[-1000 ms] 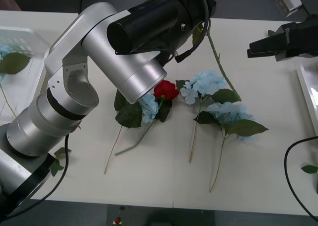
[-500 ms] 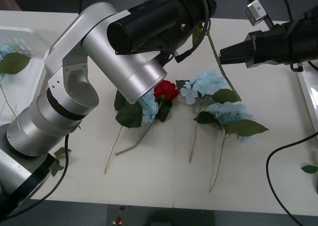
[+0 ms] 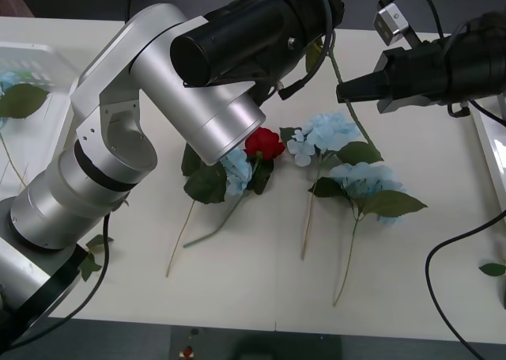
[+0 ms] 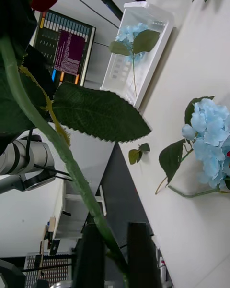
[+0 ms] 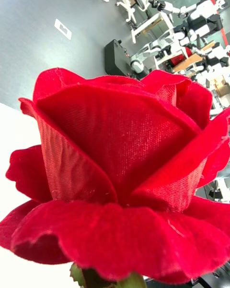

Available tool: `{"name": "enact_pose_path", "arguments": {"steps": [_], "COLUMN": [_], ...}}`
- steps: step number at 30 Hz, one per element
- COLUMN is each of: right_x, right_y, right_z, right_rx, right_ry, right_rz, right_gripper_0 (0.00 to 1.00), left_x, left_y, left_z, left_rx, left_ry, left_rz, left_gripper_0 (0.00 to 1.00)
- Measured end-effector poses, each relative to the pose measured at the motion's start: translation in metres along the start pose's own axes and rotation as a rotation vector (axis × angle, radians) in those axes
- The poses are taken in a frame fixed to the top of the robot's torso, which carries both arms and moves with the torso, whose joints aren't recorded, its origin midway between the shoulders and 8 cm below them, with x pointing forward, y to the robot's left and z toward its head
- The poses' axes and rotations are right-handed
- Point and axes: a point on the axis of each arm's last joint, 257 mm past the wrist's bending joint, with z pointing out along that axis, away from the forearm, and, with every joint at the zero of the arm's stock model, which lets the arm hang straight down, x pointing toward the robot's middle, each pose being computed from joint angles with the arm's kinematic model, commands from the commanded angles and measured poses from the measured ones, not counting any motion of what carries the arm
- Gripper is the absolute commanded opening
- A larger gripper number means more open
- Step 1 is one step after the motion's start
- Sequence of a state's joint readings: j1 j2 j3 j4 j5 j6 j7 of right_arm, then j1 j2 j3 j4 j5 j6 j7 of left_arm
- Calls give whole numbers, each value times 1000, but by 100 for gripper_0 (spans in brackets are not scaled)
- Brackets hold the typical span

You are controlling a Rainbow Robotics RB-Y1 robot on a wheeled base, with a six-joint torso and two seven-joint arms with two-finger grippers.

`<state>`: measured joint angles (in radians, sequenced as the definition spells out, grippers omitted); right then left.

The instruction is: Put the red flowers into the right box and the blue flowers into the left box

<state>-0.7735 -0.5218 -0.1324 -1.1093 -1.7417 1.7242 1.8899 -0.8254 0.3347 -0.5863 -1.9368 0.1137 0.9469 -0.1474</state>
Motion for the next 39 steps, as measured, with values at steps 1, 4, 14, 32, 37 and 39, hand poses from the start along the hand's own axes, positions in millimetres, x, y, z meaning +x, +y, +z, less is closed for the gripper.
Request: {"name": "enact_pose_path", "arguments": {"steps": [1,4,14,32,37,39], "right_x": [0,-1,-1,-9,-26,-32], "right_y": [0,1,1,-12,-24,-28], "right_z": [0,-1,-1,-54,-116,-144], "right_rx": [0,-3,-3,122,276,347], "right_ry": [-2,-6,-6,-32,-107,-139], "right_rz": [0,-2,-2,-13,-30,-35], "right_gripper_0": [0,0,0,0,0,0], "left_x": [0,0,0,-1,-18,-25], "left_y": [0,0,0,1,11,19], "left_z": [0,0,0,0,-5,-16], "left_rx": [0,0,0,-2,-21,-42], "left_ry": [0,0,0,-2,-36,-23], "left_rz": [0,0,0,1,33,36], "left_gripper_0": [0,0,100,100,100,100]}}
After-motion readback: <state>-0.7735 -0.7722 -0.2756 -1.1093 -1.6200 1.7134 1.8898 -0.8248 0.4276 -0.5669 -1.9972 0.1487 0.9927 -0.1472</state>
